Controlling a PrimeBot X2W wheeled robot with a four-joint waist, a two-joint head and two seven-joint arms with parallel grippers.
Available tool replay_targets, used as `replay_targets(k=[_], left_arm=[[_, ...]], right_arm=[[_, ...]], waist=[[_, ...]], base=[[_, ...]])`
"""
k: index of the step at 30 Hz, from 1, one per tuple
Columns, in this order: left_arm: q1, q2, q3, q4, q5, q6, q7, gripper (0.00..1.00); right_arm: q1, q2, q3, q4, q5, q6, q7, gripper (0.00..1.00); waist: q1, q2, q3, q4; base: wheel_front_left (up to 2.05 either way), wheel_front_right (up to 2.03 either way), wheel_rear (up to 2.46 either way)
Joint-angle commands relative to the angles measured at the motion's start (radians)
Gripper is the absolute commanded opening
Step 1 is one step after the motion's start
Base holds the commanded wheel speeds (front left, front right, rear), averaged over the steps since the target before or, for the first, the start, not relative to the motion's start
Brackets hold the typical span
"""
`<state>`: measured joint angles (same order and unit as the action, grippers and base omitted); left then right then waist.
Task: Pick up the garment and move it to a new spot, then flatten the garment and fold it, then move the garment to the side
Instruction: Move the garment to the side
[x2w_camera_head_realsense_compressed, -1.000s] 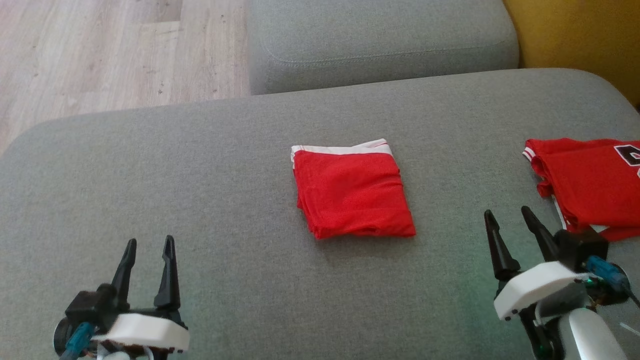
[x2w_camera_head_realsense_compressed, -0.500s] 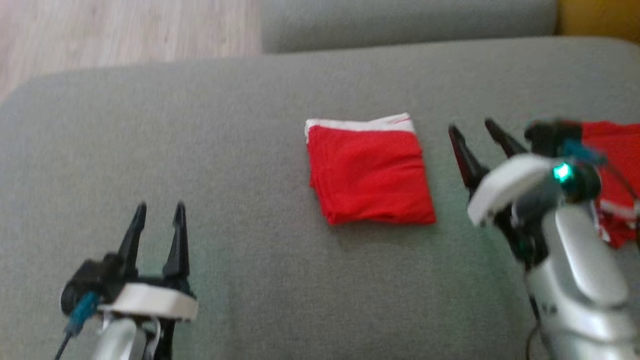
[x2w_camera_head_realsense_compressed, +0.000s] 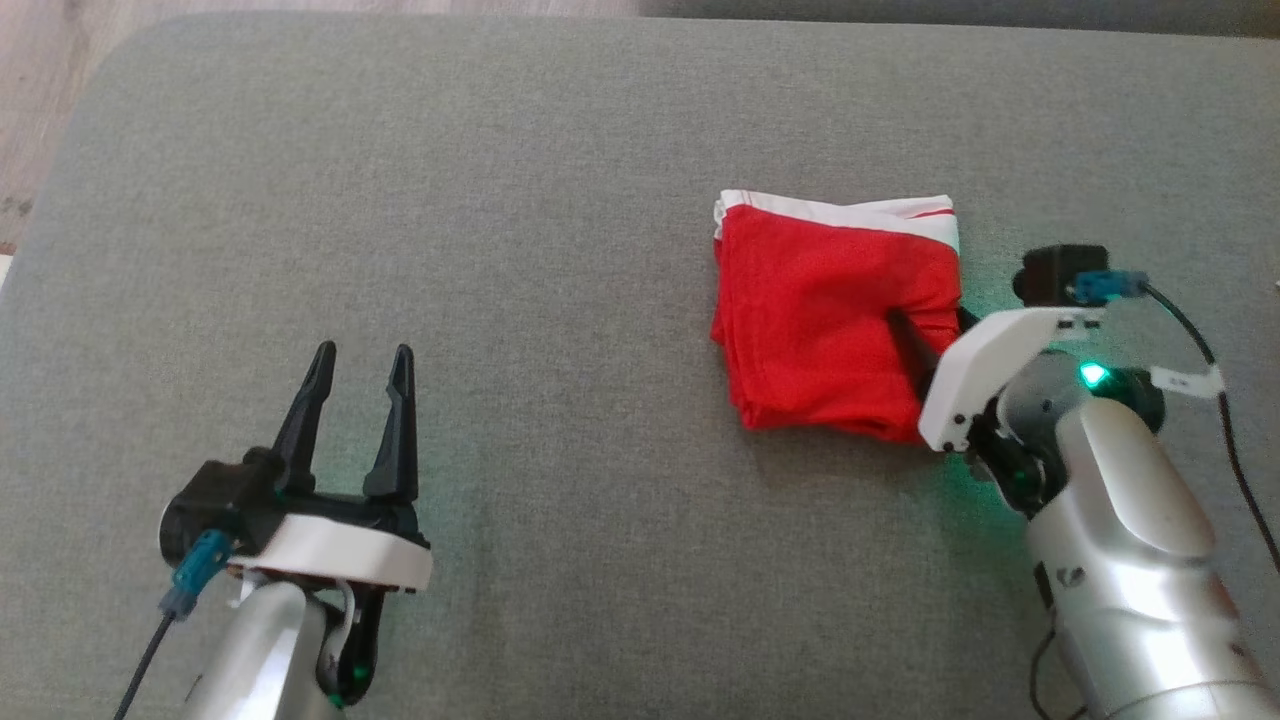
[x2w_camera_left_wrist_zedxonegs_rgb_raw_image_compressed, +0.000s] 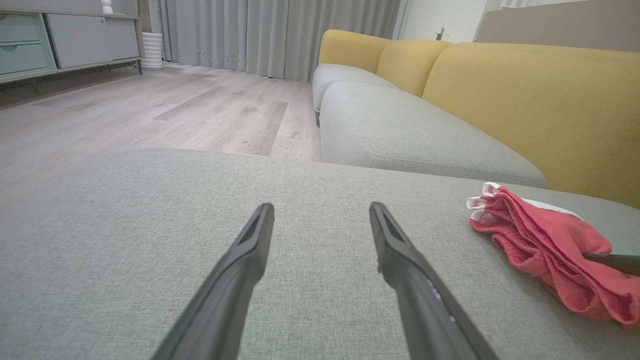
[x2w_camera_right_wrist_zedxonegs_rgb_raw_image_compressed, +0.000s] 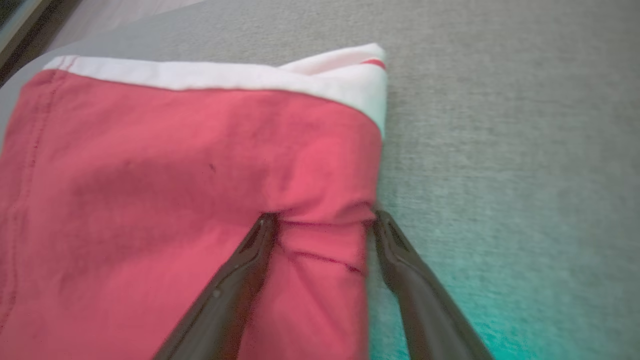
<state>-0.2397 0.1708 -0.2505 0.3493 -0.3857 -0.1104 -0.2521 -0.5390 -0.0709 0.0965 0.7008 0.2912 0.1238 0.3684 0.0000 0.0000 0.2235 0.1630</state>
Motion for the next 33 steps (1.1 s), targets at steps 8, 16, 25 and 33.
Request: replay_targets(k=[8, 16, 25, 33], left_arm=[[-0.022, 0.012, 0.065, -0.041, 0.016, -0.008, -0.01, 1.0], [-0.021, 0.003, 0.084, -0.071, 0.028, -0.012, -0.01, 1.0], [-0.066, 0.011, 0.076, -0.094, 0.049, -0.016, -0.01, 1.0], [-0.113, 0.042, 0.049, -0.104, 0.056, -0.018, -0.009, 1.0]], right_arm=[[-0.049, 0.018, 0.167, 0.006, 0.074, 0.007, 0.036, 0.0], [-0.176, -0.182, 0.442, -0.227, 0.144, 0.007, 0.206, 0.0], [-0.33, -0.579, 0.671, -0.452, 0.263, 0.007, 0.258, 0.0], [-0.375, -0.749, 0.66, -0.386, 0.259, 0.007, 0.177, 0.0]], waist=[[0.0, 0.0, 0.003, -0.052], [0.0, 0.0, 0.026, -0.202], [0.0, 0.0, 0.097, -0.369], [0.0, 0.0, 0.162, -0.418]], base=[[0.0, 0.0, 0.0], [0.0, 0.0, 0.0], [0.0, 0.0, 0.0], [0.0, 0.0, 0.0]])
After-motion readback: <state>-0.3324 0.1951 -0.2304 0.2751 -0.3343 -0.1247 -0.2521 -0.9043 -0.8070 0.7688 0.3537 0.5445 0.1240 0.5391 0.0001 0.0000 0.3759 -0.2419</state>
